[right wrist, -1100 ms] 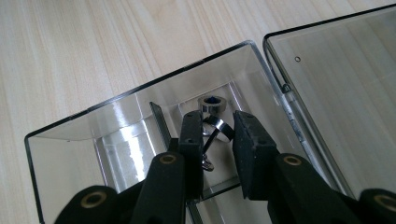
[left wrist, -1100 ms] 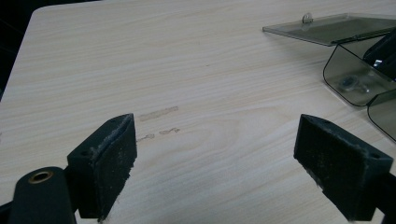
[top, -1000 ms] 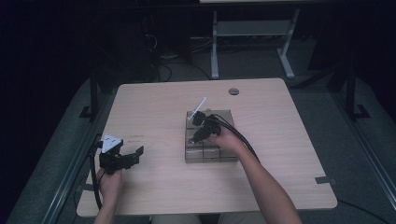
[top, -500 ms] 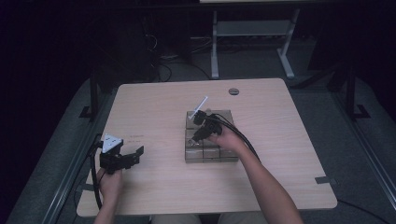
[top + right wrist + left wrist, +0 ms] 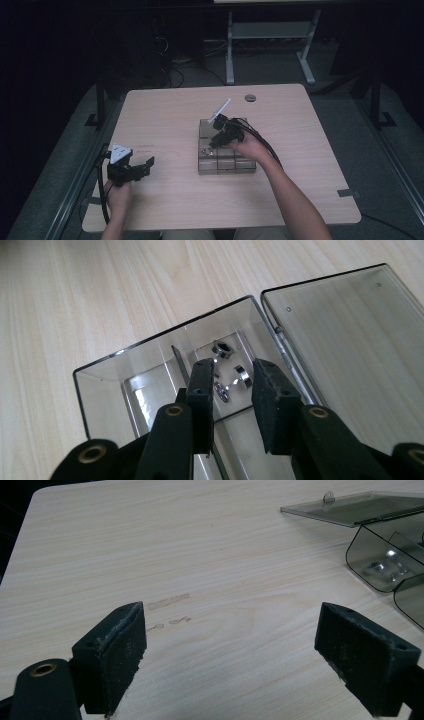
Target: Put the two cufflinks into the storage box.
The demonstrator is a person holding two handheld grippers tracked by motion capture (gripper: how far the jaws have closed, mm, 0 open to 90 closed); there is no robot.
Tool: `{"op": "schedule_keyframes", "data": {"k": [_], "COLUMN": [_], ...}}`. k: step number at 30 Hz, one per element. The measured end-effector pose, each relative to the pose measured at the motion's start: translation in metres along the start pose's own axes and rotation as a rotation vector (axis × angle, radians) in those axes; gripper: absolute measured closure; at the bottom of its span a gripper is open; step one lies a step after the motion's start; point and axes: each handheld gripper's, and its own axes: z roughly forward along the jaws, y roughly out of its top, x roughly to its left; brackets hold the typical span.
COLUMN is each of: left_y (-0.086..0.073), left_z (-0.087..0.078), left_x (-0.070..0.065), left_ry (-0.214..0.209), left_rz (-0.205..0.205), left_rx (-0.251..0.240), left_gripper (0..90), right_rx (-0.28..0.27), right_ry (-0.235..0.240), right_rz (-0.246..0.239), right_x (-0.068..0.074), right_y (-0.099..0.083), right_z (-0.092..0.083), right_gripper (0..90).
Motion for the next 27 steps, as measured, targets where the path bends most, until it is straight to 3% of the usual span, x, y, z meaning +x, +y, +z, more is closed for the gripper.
{"op": "schedule_keyframes", "data": {"k": [27], "left_y": [0.000], "left_z": [0.000], "left_x": [-0.001], "left_ry": [0.003], "left_rz": [0.007], "left_rx": [0.000], "left_gripper": [12.9], "right_rx": [-0.044], "right_ry": [-0.034], "right_rz": [0.021], "right_x": [-0.006], "right_y": [-0.019], "right_z": [-0.043], "right_gripper": [60.9]}}
